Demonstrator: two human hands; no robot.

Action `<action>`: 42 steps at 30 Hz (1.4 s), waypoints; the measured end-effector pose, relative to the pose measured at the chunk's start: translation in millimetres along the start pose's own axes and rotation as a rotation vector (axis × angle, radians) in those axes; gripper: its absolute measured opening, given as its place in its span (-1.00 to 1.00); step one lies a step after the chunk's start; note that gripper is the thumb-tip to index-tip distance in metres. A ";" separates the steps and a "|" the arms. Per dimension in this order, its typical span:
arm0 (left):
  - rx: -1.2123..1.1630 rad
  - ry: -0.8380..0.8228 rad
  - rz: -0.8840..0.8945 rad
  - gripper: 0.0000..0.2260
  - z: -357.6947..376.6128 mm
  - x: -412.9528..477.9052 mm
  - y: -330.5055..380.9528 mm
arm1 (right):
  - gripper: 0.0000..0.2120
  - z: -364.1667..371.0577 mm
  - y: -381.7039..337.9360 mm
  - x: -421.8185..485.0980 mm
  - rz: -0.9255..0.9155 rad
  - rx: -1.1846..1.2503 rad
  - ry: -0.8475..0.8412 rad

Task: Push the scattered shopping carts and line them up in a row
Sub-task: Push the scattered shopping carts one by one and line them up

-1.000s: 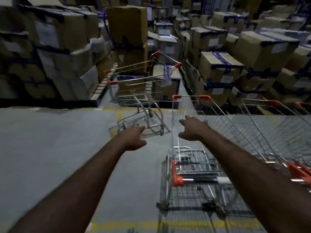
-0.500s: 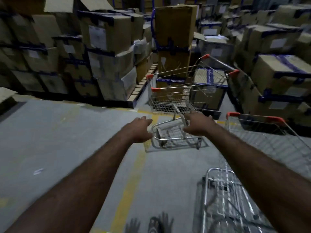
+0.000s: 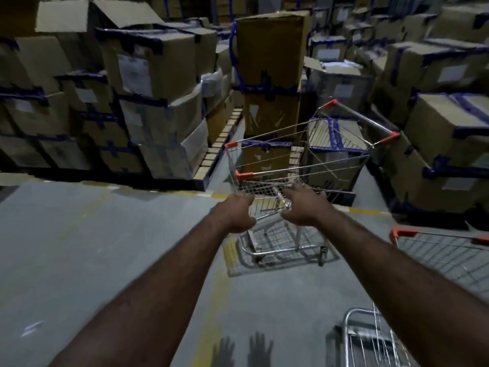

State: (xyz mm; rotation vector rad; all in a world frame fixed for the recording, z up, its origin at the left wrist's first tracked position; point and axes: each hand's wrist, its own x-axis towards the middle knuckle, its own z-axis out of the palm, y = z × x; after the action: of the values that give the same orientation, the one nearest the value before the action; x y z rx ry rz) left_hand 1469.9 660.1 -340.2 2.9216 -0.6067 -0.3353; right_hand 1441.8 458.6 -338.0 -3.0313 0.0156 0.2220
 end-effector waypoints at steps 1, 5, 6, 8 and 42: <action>-0.010 0.007 0.013 -0.26 1.5 16.8 2.0 | -0.26 0.2 5.0 10.8 0.014 -0.003 0.010; -0.066 0.025 0.075 -0.12 10.9 87.1 7.4 | -0.18 5.0 33.6 59.8 0.068 0.027 0.022; -0.070 0.031 0.085 -0.10 14.0 106.2 8.1 | -0.16 6.3 42.5 73.5 0.083 0.024 0.021; -0.071 0.028 0.096 -0.09 20.2 145.1 9.9 | -0.13 7.9 61.8 101.6 0.112 0.011 0.009; 0.217 -0.259 -0.296 -0.14 42.4 490.6 -62.0 | -0.35 36.9 191.9 393.4 0.085 0.116 -0.341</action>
State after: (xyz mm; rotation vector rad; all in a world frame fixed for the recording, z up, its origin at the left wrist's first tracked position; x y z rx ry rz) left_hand 1921.4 513.1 -484.6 3.2078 -0.2477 -0.7347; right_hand 1822.3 270.5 -451.1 -2.8392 0.1255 0.7145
